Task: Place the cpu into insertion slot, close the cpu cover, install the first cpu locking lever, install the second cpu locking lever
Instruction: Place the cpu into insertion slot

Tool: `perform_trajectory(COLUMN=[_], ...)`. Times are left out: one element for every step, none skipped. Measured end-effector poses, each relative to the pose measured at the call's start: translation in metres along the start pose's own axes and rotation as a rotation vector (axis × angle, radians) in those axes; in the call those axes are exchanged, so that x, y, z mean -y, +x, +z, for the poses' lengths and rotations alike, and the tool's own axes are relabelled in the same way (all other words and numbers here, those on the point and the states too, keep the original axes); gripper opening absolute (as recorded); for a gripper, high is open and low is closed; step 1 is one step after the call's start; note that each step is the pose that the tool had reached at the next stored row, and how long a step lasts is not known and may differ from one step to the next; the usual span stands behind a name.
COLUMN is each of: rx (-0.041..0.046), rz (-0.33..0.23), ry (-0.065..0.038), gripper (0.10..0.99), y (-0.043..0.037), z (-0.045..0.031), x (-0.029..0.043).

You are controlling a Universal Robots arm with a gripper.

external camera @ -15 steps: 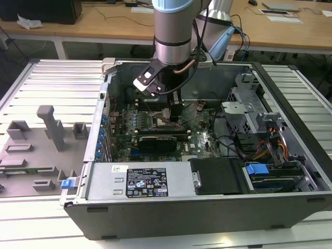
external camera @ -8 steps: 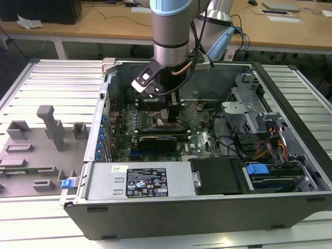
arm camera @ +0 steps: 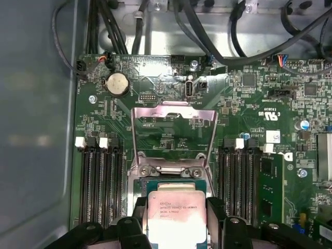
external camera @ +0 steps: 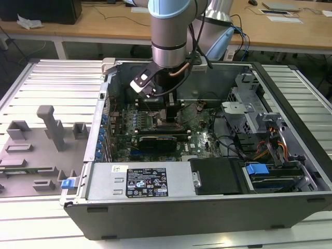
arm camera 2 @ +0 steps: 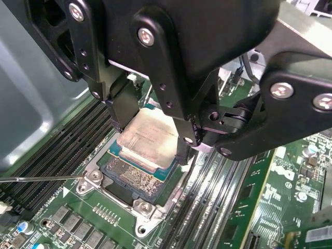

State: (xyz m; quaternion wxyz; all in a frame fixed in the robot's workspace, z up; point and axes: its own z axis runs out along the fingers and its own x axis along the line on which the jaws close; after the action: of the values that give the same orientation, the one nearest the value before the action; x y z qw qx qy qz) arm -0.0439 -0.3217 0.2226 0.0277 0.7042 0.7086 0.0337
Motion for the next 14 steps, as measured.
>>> perform_trajectory(rx=[0.0005, 0.0010, 0.0013, 0.0012, 0.0013, 0.0012, 0.0012, 0.0012, 0.0013, 0.0012, 0.0012, 0.0012, 0.0012, 0.0012], rz=[0.007, 0.011, 0.014, 0.014, 0.014, 0.014, 0.014, 0.014, 0.014, 0.014, 0.014, 0.014, 0.014, 0.014], ry=[0.000, 0.000, 0.000, 0.000, 0.000, 0.000, 0.000, 0.000, 0.000, 0.000, 0.000, 0.000, 0.000, 0.000], gripper=[0.541, 0.541, 0.541, 0.541, 0.541, 0.541, 0.541, 0.541, 0.541, 0.541, 0.541, 0.541, 0.541, 0.541], y=[0.0010, 0.0015, 0.0020, 0.0022, 0.0024, 0.0025, 0.0025, 0.0026, 0.0026, 0.0026, 0.0026, 0.0026, 0.0026, 0.0026], z=[0.0016, 0.0032, 0.0045, 0.0052, 0.0060, 0.0073, 0.0081, 0.0097, 0.0112, 0.0125, 0.0134, 0.0140, 0.0154, 0.0167], x=[0.0007, 0.0015, 0.0019, 0.0021, 0.0022, 0.0024, 0.0025, 0.0030, 0.0035, 0.0039, 0.0041, 0.0043, 0.0047, 0.0050])
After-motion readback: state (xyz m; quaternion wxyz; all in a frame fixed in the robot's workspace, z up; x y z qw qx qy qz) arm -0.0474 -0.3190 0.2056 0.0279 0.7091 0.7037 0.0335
